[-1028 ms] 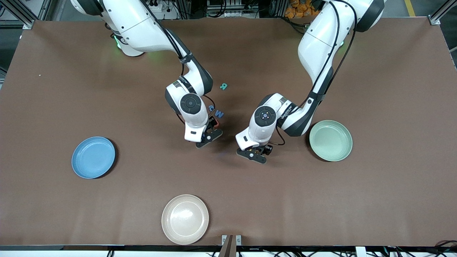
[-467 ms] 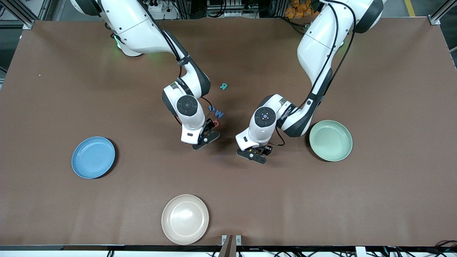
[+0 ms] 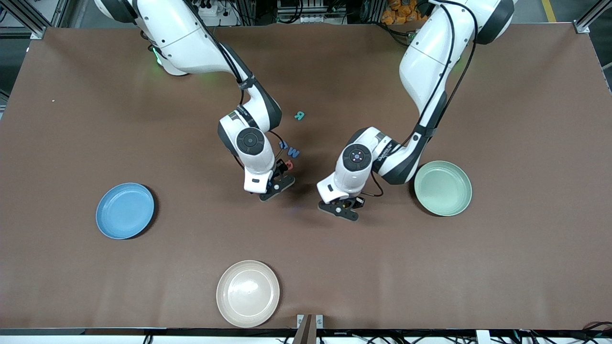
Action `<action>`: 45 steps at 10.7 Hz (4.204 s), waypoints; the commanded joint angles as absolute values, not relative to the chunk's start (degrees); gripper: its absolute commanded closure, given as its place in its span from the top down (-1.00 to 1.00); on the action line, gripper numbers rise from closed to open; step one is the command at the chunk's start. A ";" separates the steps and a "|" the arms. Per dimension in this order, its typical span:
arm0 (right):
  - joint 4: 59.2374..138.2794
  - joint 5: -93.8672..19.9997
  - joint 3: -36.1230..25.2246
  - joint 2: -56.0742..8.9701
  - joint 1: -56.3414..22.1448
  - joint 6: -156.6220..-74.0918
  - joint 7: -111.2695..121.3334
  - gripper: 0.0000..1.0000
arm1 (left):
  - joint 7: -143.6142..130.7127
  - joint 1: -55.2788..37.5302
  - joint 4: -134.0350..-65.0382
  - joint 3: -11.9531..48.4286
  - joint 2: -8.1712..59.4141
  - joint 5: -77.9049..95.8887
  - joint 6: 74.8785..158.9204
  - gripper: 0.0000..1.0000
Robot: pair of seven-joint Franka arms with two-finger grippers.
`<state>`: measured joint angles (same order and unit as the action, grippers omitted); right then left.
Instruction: Sort upper and lower case letters into plates
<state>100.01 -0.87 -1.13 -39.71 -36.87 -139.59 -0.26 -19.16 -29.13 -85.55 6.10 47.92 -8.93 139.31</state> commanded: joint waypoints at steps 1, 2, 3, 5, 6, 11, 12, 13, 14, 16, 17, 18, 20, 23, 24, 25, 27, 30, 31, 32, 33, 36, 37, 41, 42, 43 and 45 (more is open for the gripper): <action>100.20 -0.09 -0.70 -40.25 -36.30 -140.71 0.35 1.00 | -19.52 -24.37 -87.80 6.68 41.42 -10.90 136.42 -1.00; 100.20 -0.09 -0.70 -40.34 -36.39 -140.89 0.35 1.00 | -19.34 -23.48 -88.06 6.85 38.79 -10.90 133.45 -1.00; 100.28 -0.09 -0.70 -40.43 -36.47 -141.32 0.35 0.85 | -18.20 -22.25 -88.24 6.86 36.24 -10.81 129.42 -1.00; 100.28 -0.09 -0.70 -40.43 -36.83 -141.59 0.00 -0.52 | -15.92 -18.13 -88.68 7.03 32.54 -9.68 120.63 -1.00; 100.37 -0.09 -0.70 -40.43 -36.74 -142.55 -0.09 -0.79 | -15.30 -15.67 -89.99 7.03 31.48 -9.32 117.28 -1.00; 100.37 -0.18 -0.70 -39.64 -36.30 -142.21 -0.35 -1.00 | -15.38 -6.60 -96.32 6.86 31.38 -9.32 115.58 -1.00; 100.28 -0.18 -0.88 -38.77 -36.21 -141.77 -0.44 -1.00 | -16.16 -5.55 -96.59 6.94 31.99 -9.14 115.58 -1.00; 100.28 -0.18 -1.05 -37.45 -35.25 -141.07 -0.79 -1.00 | -16.17 -3.71 -96.85 6.94 32.60 -8.62 115.58 -1.00; 100.28 -0.18 -1.05 -36.14 -33.85 -139.76 -1.05 -1.00 | -16.35 -3.60 -96.94 6.94 32.87 -8.61 115.58 -0.76; 100.28 -0.18 -1.14 -33.06 -31.22 -137.39 -1.41 -1.00 | -16.44 -3.60 -97.82 6.94 32.26 -8.61 115.49 -0.22; 100.28 -0.18 -1.75 -31.74 -29.37 -135.63 -1.41 -1.00 | -16.44 -3.60 -97.82 6.94 32.17 -8.61 115.40 0.20; 100.28 -0.18 -1.84 -30.60 -27.09 -133.70 -1.32 -1.00 | -16.44 -3.69 -97.82 6.94 32.08 -8.61 115.14 0.99; 100.28 -0.18 -1.93 -28.57 -21.57 -128.61 -0.62 -1.00 | -16.61 -4.91 -97.56 7.21 30.86 -8.61 114.96 1.00; 100.20 1.22 -2.72 -27.43 -15.32 -124.73 3.31 -1.00 | -24.05 -5.80 -96.86 13.15 28.05 -8.61 113.03 1.00; 100.28 1.40 -2.81 -26.73 -12.68 -123.41 6.99 -1.00 | -27.30 -6.15 -95.81 15.71 28.04 -8.79 113.03 1.00; 100.28 1.41 -2.81 -26.28 -9.61 -122.09 11.56 -1.00 | -29.51 -7.46 -95.28 17.82 28.21 -9.31 113.03 1.00; 100.28 1.41 -2.81 -26.19 -3.63 -121.20 20.96 -1.00 | -32.24 -13.50 -92.30 18.28 29.61 -9.41 113.12 1.00; 100.28 1.41 -2.81 -26.72 2.53 -121.20 32.84 -1.00 | -40.24 -21.51 -87.91 18.11 33.65 -9.49 113.82 1.00; 100.20 1.41 -2.73 -26.89 4.20 -121.20 35.48 -0.79 | -40.25 -23.62 -86.59 17.84 35.05 -9.49 113.91 1.00; 100.11 1.23 -2.64 -27.24 5.78 -121.38 37.94 0.31 | -40.08 -25.64 -85.44 17.75 36.37 -9.58 114.43 1.00; 99.76 1.06 -2.64 -27.77 5.89 -121.29 39.53 0.99 | -39.90 -27.58 -84.82 17.67 37.17 -10.45 116.09 1.00; 98.88 0.88 -2.46 -27.86 2.21 -121.29 39.99 1.00 | -39.81 -32.85 -83.94 17.67 40.24 -13.45 121.54 1.00; 98.35 0.62 -2.46 -27.86 0.89 -121.29 39.12 1.00 | -40.25 -34.26 -83.41 17.40 41.47 -13.53 122.68 1.00; 98.26 -1.93 -2.46 -28.65 -1.67 -120.42 34.90 1.00 | -40.34 -39.88 -82.53 14.69 44.64 -13.54 125.06 1.00; 98.26 -2.02 -2.37 -28.65 -1.84 -119.28 34.72 1.00 | -40.25 -41.47 -82.53 13.20 45.08 -13.54 125.24 1.00; 98.35 -2.28 -2.46 -28.65 -2.28 -118.05 34.37 1.00 | -40.34 -41.92 -82.62 12.92 45.52 -13.54 126.55 1.00; 98.26 -2.37 -2.37 -28.30 -2.37 -114.80 31.66 1.00 | -40.86 -42.88 -82.62 12.92 46.66 -13.62 129.28 1.00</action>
<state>98.90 -1.23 -2.44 -28.49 -2.13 -117.24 33.90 -39.46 -41.41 -84.08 13.66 45.24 -11.84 127.84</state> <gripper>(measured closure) 0.000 0.000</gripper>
